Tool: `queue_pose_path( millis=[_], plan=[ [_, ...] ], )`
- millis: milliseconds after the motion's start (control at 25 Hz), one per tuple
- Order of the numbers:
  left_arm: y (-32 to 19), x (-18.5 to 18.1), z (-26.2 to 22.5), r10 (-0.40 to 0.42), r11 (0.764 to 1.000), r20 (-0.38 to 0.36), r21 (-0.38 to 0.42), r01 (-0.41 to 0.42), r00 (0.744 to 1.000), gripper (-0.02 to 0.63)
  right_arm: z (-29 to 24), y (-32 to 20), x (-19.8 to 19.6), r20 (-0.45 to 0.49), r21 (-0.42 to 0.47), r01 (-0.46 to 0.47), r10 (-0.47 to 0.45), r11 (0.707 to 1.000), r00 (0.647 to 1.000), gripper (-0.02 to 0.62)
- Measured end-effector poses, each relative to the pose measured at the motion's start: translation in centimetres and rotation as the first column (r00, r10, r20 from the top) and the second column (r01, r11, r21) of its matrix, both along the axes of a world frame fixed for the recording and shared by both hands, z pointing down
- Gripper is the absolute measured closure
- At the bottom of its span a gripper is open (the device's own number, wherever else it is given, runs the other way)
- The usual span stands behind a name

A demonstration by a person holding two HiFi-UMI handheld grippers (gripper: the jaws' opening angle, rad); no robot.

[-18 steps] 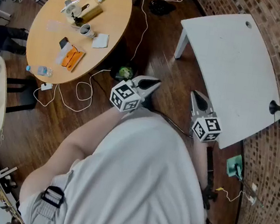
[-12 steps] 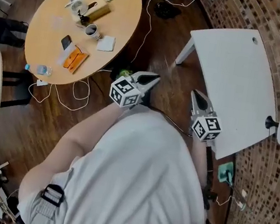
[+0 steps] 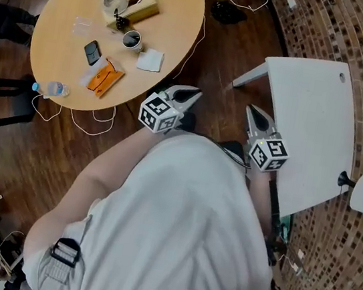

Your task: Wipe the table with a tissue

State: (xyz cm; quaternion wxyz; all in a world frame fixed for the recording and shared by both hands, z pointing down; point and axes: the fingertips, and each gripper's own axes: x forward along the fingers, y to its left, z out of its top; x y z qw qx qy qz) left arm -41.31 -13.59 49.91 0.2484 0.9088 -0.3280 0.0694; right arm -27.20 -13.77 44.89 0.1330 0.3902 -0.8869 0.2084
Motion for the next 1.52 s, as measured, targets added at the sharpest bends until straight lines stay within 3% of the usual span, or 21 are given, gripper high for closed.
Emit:
queue_pose_path(
  millis=[160, 320, 480, 640, 800, 1000, 1120, 1200, 1240, 1400, 1520],
  plan=[
    [-0.4, -5.1, 1.9, -0.126, 0.991, 0.038, -0.041, 0.128, 0.991, 0.600, 0.3, -1.5, -3.1, -0.014, -0.017, 0.075, -0.076, 0.997, 0.997, 0.586],
    [-1.2, -10.2, 3.9, -0.248, 0.965, 0.109, -0.056, 0.255, 0.963, 0.598, -0.1, -3.1, -5.4, 0.010, -0.030, 0.117, -0.117, 0.993, 0.993, 0.586],
    [-2.4, -14.5, 6.0, -0.349, 0.927, 0.201, -0.068, 0.369, 0.915, 0.588, -0.8, -4.6, -8.0, 0.037, -0.018, 0.188, -0.187, 0.982, 0.982, 0.586],
    [-4.7, -18.7, 8.4, -0.405, 0.891, 0.318, -0.074, 0.448, 0.857, 0.525, -0.6, -6.8, -9.4, 0.043, -0.022, 0.234, -0.233, 0.972, 0.972, 0.586],
    [-7.2, -22.0, 10.7, -0.426, 0.856, 0.421, -0.100, 0.507, 0.801, 0.465, -0.6, -8.7, -9.1, 0.026, -0.030, 0.244, -0.243, 0.969, 0.970, 0.586],
    [-9.3, -22.8, 13.4, -0.370, 0.845, 0.514, -0.160, 0.510, 0.774, 0.430, -0.5, -10.4, -7.0, 0.011, -0.040, 0.194, -0.194, 0.980, 0.981, 0.586],
    [-9.1, -23.3, 15.5, -0.332, 0.820, 0.569, -0.219, 0.528, 0.752, 0.398, -0.5, -10.8, -5.7, 0.007, -0.040, 0.160, -0.159, 0.986, 0.987, 0.586],
    [-8.9, -23.2, 16.1, -0.314, 0.821, 0.585, -0.228, 0.523, 0.748, 0.391, -0.5, -10.8, -5.0, 0.004, -0.039, 0.141, -0.141, 0.989, 0.990, 0.586],
    [-8.8, -22.9, 16.2, -0.306, 0.830, 0.589, -0.221, 0.513, 0.748, 0.403, -0.5, -10.7, -4.6, 0.002, -0.039, 0.132, -0.132, 0.990, 0.991, 0.586],
    [-8.6, -21.1, 16.5, -0.256, 0.872, 0.630, -0.177, 0.456, 0.733, 0.557, -0.2, -10.1, -3.7, 0.004, -0.044, 0.091, -0.091, 0.995, 0.996, 0.586],
    [-8.5, -20.8, 16.3, -0.265, 0.862, 0.605, -0.200, 0.466, 0.751, 0.560, -0.4, -9.5, -3.6, 0.012, -0.037, 0.068, -0.067, 0.997, 0.998, 0.586]
  ],
)
